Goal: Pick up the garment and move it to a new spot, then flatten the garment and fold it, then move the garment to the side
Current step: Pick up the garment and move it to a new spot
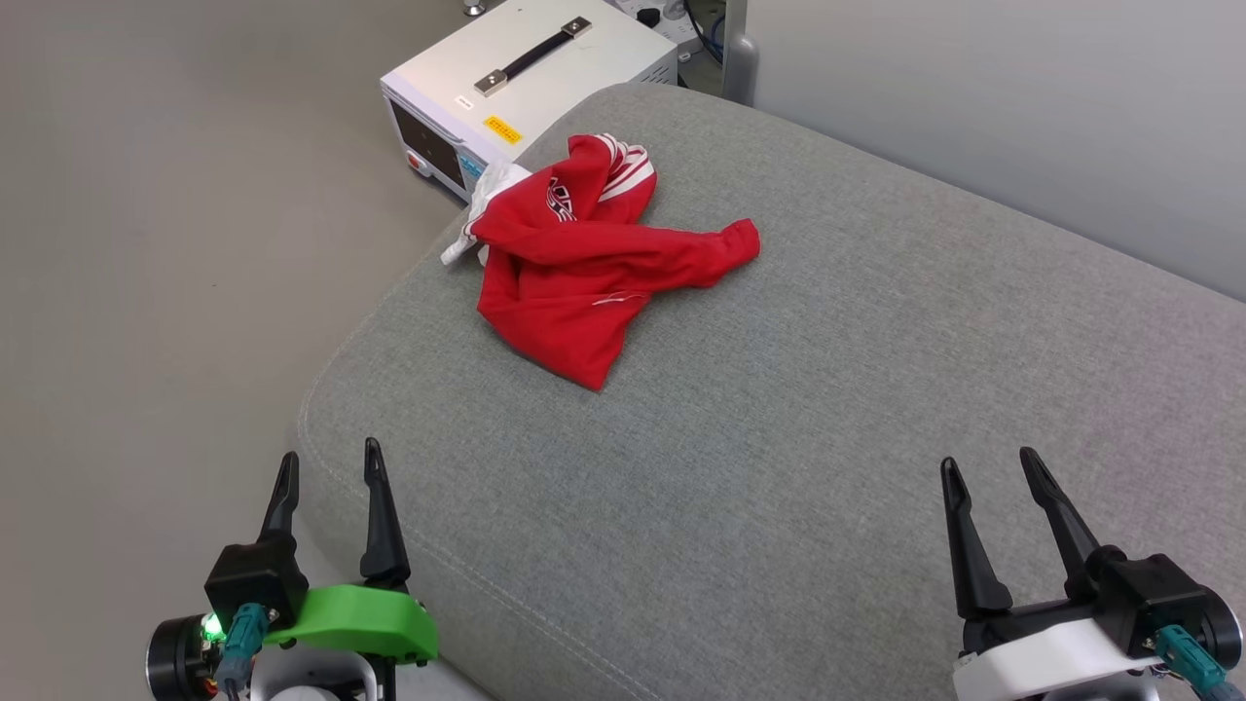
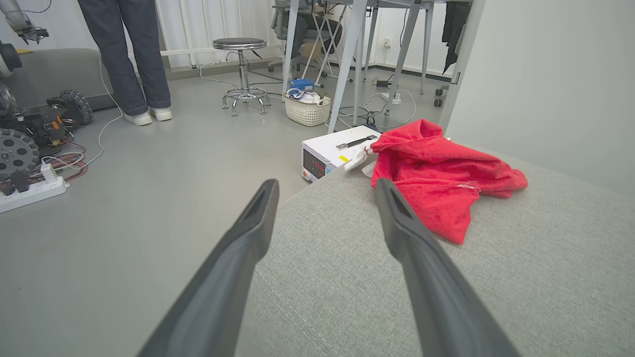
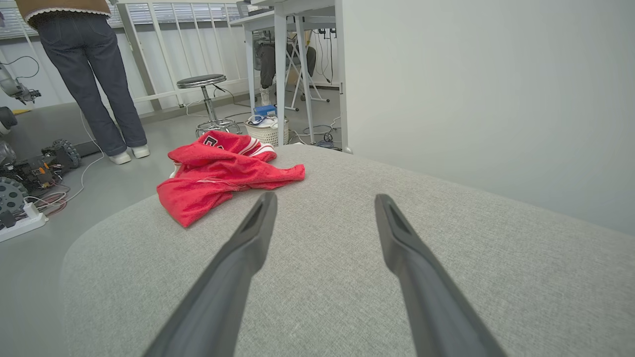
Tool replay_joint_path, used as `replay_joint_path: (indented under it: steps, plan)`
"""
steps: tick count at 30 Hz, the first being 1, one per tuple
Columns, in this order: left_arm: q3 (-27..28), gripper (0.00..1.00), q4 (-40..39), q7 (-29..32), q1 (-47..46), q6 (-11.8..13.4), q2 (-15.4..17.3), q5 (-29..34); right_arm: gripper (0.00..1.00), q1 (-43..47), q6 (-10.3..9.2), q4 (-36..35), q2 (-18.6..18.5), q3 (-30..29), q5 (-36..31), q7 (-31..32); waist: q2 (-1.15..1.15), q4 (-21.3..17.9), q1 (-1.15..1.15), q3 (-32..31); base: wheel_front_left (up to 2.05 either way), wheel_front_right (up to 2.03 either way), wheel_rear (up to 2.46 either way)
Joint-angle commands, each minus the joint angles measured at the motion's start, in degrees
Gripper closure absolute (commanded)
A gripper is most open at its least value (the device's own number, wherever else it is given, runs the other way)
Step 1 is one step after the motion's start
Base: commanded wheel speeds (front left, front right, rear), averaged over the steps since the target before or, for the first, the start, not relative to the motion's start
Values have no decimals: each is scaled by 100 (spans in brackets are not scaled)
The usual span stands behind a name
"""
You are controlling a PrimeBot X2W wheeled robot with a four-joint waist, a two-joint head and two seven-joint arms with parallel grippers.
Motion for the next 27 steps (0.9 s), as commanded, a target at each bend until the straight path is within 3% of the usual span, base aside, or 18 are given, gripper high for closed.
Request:
replay_joint_path:
  steps: [1, 7, 13, 21, 27]
  plan:
    - [12, 0, 21, -33, -10, 42, -24, -32, 0, -65, -4, -6, -17, 9, -29, -28, 0, 21, 0, -15, 0, 0, 0]
    - [126, 0, 106, -33, -116, -87, -24, -112, 0, -74, -4, -9, -17, 55, -52, -28, 0, -51, 0, -6, 0, 0, 0]
    - [641, 0, 211, -33, -782, -571, 26, 0, 0, -211, -4, -62, -17, 103, -199, -28, 0, -348, 0, 231, 0, 0, 0]
    - [1435, 0, 550, -33, -2293, -1030, 331, -91, 0, -607, -4, -257, -88, 171, -486, -28, 0, -913, 0, 968, 0, 0, 0]
    - [1577, 0, 993, -33, -3276, -1235, 749, -269, 0, -894, -4, -404, -192, 217, -536, -28, 0, -1240, 0, 1453, 0, 0, 0]
